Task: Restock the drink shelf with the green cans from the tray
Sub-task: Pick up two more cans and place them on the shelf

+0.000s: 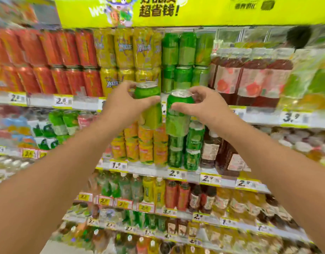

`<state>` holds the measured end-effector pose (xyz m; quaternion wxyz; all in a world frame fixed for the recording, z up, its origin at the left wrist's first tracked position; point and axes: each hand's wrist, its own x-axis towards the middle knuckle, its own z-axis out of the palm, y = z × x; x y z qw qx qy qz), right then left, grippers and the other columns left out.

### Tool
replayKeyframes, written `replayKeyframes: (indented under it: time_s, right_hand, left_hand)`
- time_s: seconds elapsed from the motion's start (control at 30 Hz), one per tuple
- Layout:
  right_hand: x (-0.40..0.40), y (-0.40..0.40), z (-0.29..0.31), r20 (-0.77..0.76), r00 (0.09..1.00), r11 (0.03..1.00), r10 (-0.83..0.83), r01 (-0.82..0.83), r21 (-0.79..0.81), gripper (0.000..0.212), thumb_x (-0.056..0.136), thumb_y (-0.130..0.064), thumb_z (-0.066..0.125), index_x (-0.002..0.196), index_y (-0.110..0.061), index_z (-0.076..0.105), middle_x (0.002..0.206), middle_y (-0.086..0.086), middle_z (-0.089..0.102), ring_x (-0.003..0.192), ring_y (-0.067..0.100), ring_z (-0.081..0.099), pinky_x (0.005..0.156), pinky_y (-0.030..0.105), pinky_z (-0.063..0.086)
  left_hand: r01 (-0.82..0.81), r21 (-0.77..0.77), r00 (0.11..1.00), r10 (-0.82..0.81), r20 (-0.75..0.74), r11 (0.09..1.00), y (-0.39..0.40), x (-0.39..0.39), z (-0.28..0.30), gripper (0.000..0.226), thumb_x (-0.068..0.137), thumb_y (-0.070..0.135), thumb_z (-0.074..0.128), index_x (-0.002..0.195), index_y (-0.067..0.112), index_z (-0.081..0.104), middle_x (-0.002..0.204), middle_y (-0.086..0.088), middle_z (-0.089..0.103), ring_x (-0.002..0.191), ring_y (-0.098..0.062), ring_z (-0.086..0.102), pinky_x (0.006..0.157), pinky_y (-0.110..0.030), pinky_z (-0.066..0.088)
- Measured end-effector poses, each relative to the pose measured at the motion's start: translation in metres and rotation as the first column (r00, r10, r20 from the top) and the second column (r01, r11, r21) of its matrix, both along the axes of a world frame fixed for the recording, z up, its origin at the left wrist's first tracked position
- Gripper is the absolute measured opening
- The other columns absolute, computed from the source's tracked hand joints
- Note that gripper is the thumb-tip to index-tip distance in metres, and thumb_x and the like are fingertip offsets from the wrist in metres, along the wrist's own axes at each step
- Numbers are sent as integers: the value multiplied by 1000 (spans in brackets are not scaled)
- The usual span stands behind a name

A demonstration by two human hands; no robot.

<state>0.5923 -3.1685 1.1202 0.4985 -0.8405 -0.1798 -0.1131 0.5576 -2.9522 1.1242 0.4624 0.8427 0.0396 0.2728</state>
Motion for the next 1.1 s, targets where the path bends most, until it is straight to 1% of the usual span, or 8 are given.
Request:
replayKeyframes:
  time_s: [0.07,0.17,0.33,0.43,0.6,0.77,0.9,1.1]
  right_hand:
    - [17,-7,26,36,999,1000,-9,9,-10,61,66,-58,85,116,-32,60,104,-14,60,94,-1,59,78,24,49]
    - [41,-11,55,60,996,998,-63,62,12,77,64,-60,85,128,-26,60,114,-8,59,102,10,61,87,31,52]
    - [77,-13,74,42,994,994,-105,103,35,87,62,-63,84,135,-26,56,129,-4,59,110,16,63,96,39,52]
    - [94,-10,73,16,989,988,-147,146,59,84,63,-62,84,133,-26,57,128,-5,60,107,16,64,93,39,54]
    - [115,-8,62,-8,981,981,-192,192,35,77,71,-53,84,136,-24,57,134,-3,58,106,12,58,77,26,45]
    - [124,-8,50,-45,985,985,-167,168,30,82,73,-50,84,143,-23,51,140,0,55,106,14,57,64,22,43]
    - [125,-9,46,-32,988,988,-154,155,26,83,76,-48,82,146,-19,48,146,1,51,108,12,50,74,25,40]
    - [126,-13,41,-18,988,988,-151,151,18,80,79,-52,79,146,-21,48,147,1,49,112,12,50,79,26,39]
  left_hand:
    - [2,-9,1000,-1,31,1000,-12,16,24,58,68,52,85,114,28,58,91,14,67,74,8,60,55,-6,43]
    - [-9,10,999,8,47,1000,-28,43,50,67,64,63,81,117,26,62,98,12,69,82,-3,65,63,-23,47]
    - [-29,63,999,27,27,998,-41,89,70,65,70,61,78,122,24,63,108,7,67,88,-14,65,72,-33,54]
    - [-21,80,1000,22,-12,997,-41,115,68,51,74,56,78,109,21,66,94,2,71,77,-16,68,75,-40,58]
    - [-81,165,994,92,-62,983,-44,145,55,50,71,59,77,102,22,65,90,0,68,77,-25,67,67,-37,56]
    - [-114,257,988,136,-68,960,-50,154,50,61,79,55,75,122,16,56,109,-2,63,91,-27,63,73,-38,51]
    - [-122,276,987,147,-72,953,-53,154,41,68,80,52,75,130,14,51,119,-5,62,99,-30,62,80,-40,52]
    - [-139,208,990,143,-5,968,-56,148,29,56,82,48,75,122,14,53,107,2,60,96,-24,61,71,-34,45]
